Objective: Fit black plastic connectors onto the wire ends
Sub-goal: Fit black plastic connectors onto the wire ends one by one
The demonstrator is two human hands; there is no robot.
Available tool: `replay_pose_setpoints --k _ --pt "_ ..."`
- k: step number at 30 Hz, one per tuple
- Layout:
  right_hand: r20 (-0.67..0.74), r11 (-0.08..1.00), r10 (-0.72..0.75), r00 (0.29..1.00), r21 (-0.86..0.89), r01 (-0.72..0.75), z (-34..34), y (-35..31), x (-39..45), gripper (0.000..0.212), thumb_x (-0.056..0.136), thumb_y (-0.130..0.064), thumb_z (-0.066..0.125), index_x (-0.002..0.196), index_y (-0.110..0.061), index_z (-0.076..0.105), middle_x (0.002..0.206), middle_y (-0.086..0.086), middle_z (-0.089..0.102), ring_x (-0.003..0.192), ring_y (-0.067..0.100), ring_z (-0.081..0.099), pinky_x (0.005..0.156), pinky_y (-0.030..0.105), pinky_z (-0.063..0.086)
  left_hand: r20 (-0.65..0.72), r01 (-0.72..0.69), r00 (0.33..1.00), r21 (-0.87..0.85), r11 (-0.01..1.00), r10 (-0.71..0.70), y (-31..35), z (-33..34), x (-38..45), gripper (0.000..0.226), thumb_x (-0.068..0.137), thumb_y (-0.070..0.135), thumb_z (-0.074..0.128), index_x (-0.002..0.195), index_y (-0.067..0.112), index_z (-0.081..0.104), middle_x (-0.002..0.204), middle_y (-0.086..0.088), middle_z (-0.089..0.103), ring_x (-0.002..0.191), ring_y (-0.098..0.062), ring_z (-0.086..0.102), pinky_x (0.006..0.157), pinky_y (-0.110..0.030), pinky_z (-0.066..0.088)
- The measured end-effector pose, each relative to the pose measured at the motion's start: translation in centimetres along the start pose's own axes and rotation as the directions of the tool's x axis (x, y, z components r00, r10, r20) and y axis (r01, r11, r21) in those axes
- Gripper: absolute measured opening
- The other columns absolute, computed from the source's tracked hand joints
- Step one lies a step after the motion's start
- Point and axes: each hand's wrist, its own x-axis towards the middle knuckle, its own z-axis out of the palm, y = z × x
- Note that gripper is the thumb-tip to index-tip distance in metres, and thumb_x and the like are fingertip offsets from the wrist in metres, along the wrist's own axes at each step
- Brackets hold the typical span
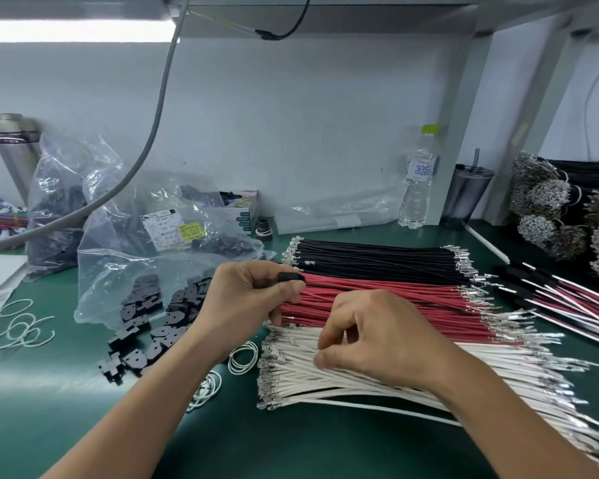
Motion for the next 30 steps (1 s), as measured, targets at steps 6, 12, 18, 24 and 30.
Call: replay_pose_setpoints --k 6,12,18,24,30 --pt "0.023 0.999 0.027 0.999 0.017 -0.028 0.5 -0.2 0.1 0.012 0.079 -0.043 0.076 0.073 -0.035 0.070 0.084 -0.024 0.063 0.081 -0.005 0.058 0.069 0.022 0.041 -0.002 0.005 1.000 -0.002 1.000 -0.005 -0.1 0.2 0.0 0.011 0.076 0.028 0.084 0.086 0.024 0.082 0.074 -0.007 0.077 0.047 -0.016 0.060 0.047 -0.017 0.045" --pt "-0.073 0.952 0.114 0.991 0.293 -0.088 -0.7 0.4 0.1 0.014 0.098 -0.031 0.062 0.084 -0.036 0.062 0.076 -0.010 0.066 0.068 0.007 0.064 0.062 0.033 0.056 0.039 0.027 0.999 -0.033 0.999 -0.026 -0.1 -0.1 0.0 0.015 0.076 0.026 0.085 0.091 0.023 0.083 0.069 -0.010 0.075 0.048 -0.015 0.060 0.047 -0.020 0.046" --pt "-0.386 0.975 0.097 0.918 0.222 -0.010 -0.8 0.7 0.1 0.013 0.094 -0.029 0.065 0.082 -0.034 0.065 0.083 -0.016 0.061 0.082 0.005 0.059 0.070 0.018 0.046 0.072 0.037 0.997 -0.092 0.995 -0.031 -0.1 -0.3 0.0 0.016 0.078 0.024 0.085 0.093 0.019 0.083 0.067 -0.007 0.074 0.048 -0.015 0.059 0.047 -0.023 0.046" --pt "-0.440 0.984 0.021 0.898 0.166 0.058 -0.2 0.7 0.2 0.011 0.084 -0.025 0.079 0.078 -0.030 0.071 0.077 -0.015 0.058 0.077 0.009 0.059 0.067 0.027 0.048 0.082 0.044 0.996 -0.120 0.992 -0.034 0.2 -0.3 0.0 0.023 0.075 0.029 0.086 0.094 0.017 0.083 0.077 -0.012 0.078 0.048 -0.017 0.060 0.047 -0.023 0.047" --pt "-0.480 0.975 0.022 0.877 0.205 0.088 -0.4 0.8 0.1 0.013 0.080 -0.023 0.083 0.079 -0.030 0.073 0.079 -0.015 0.062 0.074 0.011 0.061 0.063 0.029 0.050 0.089 0.049 0.995 -0.141 0.989 -0.037 0.4 -0.3 0.0 0.024 0.073 0.029 0.086 0.093 0.016 0.083 0.076 -0.012 0.077 0.048 -0.016 0.059 0.046 -0.023 0.047"
